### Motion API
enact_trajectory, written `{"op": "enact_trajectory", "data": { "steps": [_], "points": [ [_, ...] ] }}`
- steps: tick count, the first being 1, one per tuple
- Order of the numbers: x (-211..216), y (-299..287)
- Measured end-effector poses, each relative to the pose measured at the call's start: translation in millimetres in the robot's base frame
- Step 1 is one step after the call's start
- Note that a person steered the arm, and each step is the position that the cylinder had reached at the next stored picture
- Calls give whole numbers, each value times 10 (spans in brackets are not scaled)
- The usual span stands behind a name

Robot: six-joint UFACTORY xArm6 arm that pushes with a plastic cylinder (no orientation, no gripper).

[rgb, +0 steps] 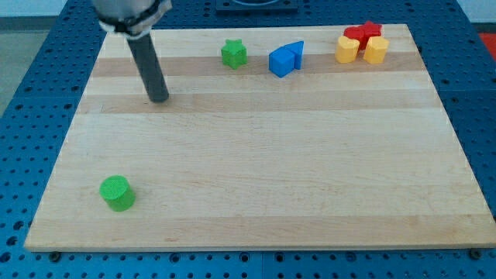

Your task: Push the green star closer to the green circle

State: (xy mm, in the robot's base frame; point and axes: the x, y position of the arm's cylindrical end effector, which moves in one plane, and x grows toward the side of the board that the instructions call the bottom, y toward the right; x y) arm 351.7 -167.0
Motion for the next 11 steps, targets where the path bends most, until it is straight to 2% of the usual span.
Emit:
{"op": "enact_trajectory", "data": {
  "steps": [2, 4, 5, 7, 8, 9, 11],
  "points": [
    [-1011, 247],
    [-1419, 1251],
    [-1415, 1671],
    [-1056, 1710],
    [-841, 1620],
    [-797, 1369],
    [-955, 903]
  ]
}}
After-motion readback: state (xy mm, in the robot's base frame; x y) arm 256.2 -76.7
